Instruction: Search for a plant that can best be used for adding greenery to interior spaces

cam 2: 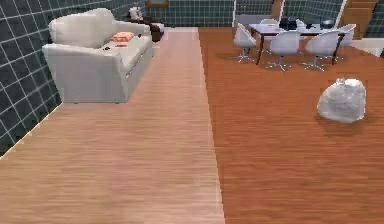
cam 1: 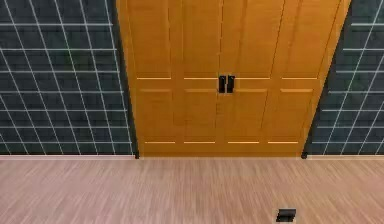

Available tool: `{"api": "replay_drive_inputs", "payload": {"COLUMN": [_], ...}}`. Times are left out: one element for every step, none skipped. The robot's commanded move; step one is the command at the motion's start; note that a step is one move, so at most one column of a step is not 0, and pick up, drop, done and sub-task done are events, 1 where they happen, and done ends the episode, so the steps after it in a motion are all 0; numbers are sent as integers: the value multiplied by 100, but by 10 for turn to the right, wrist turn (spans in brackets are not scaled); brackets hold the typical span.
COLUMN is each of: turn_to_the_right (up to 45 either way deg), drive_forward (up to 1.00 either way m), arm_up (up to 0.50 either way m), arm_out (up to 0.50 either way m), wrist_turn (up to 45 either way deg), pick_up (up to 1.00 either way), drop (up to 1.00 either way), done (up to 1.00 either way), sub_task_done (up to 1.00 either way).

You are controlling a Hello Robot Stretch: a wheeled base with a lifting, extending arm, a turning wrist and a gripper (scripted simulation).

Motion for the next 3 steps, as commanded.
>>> {"api": "replay_drive_inputs", "payload": {"turn_to_the_right": [-450,-450,-450], "drive_forward": [0,0,0], "arm_up": [0,0,0], "arm_out": [0,0,0], "wrist_turn": [0,0,0], "pick_up": [0,0,0], "drop": [0,0,0], "done": [0,0,0], "sub_task_done": [0,0,0]}}
